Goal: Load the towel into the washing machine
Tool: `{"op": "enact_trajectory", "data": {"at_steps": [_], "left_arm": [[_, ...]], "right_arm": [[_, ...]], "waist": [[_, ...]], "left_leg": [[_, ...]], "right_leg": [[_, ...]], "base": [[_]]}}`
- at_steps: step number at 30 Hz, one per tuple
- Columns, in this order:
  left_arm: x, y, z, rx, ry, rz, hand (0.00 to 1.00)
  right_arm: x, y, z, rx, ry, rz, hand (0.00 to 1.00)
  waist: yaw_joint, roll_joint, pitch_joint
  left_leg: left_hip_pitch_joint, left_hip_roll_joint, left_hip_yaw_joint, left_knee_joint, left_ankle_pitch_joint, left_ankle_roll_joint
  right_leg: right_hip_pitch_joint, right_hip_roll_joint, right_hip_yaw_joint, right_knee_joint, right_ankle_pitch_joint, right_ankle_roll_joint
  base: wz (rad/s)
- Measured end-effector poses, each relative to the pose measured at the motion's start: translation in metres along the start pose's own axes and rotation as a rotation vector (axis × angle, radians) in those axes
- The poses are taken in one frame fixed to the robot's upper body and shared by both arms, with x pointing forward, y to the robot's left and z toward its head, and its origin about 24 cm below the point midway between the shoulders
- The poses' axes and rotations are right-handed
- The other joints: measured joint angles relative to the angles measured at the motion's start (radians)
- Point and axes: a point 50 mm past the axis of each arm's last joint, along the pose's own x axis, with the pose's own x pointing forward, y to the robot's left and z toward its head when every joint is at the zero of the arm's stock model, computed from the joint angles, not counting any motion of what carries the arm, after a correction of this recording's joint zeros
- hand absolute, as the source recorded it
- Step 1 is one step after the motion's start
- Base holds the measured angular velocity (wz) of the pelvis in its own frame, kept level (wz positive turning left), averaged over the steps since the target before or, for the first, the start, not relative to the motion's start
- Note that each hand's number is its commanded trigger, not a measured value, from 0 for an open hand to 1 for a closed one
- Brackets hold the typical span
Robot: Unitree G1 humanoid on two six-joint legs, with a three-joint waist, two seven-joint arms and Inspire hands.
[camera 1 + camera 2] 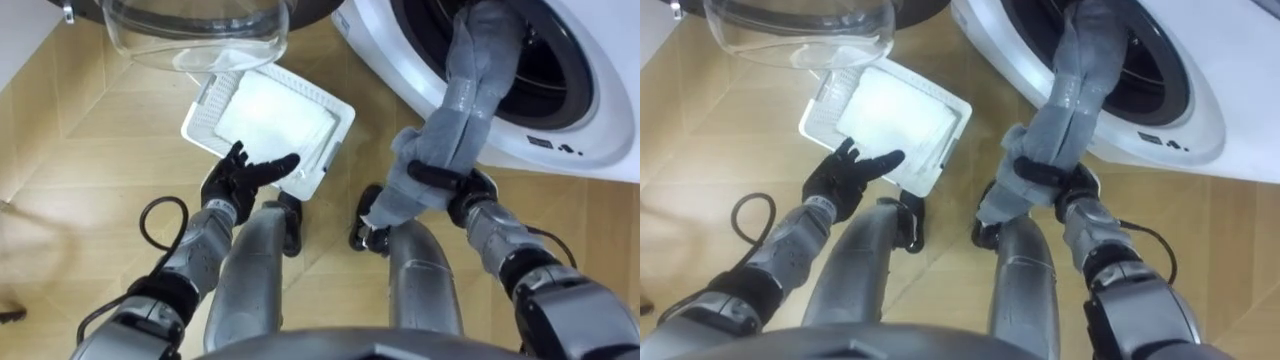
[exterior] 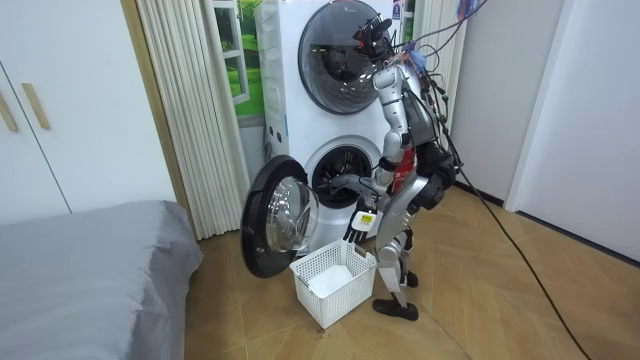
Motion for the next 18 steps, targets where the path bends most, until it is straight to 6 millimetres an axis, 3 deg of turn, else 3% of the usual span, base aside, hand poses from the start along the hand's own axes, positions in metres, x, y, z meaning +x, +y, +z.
{"op": "enact_trajectory", "data": {"at_steps": [6,8,11,18], "left_arm": [[-0.001,0.006,0.002,0.001,-0.006,0.035,0.0],[-0.001,0.007,0.005,0.005,-0.011,0.04,0.0],[-0.005,0.013,0.011,0.002,-0.039,0.046,0.0],[-0.012,0.028,0.016,0.02,-0.063,0.097,0.0]], "right_arm": [[0.001,-0.012,0.021,0.142,-0.024,-0.024,1.0],[0.001,-0.018,0.033,0.217,-0.039,-0.034,1.0],[-0.001,-0.029,0.057,0.373,-0.098,-0.046,1.0],[-0.007,-0.017,0.121,0.748,-0.226,0.06,1.0]], "waist": [[0.001,-0.017,0.008],[0.0,-0.023,0.0072],[0.0,-0.041,0.0053],[-0.007,-0.076,0.0033]], "left_leg": [[0.008,-0.008,0.01,0.015,0.001,0.001],[0.005,-0.01,0.005,0.021,0.0,0.002],[0.003,-0.012,0.004,0.028,-0.001,0.004],[0.002,-0.014,0.015,0.043,0.001,0.009]], "right_leg": [[-0.002,-0.013,0.009,0.027,-0.014,-0.001],[-0.005,-0.014,0.01,0.033,-0.014,-0.002],[-0.008,-0.016,0.013,0.042,-0.014,-0.001],[-0.01,-0.025,0.013,0.06,-0.015,0.001]], "base": [[0.01],[0.0],[0.0],[0.02]]}}
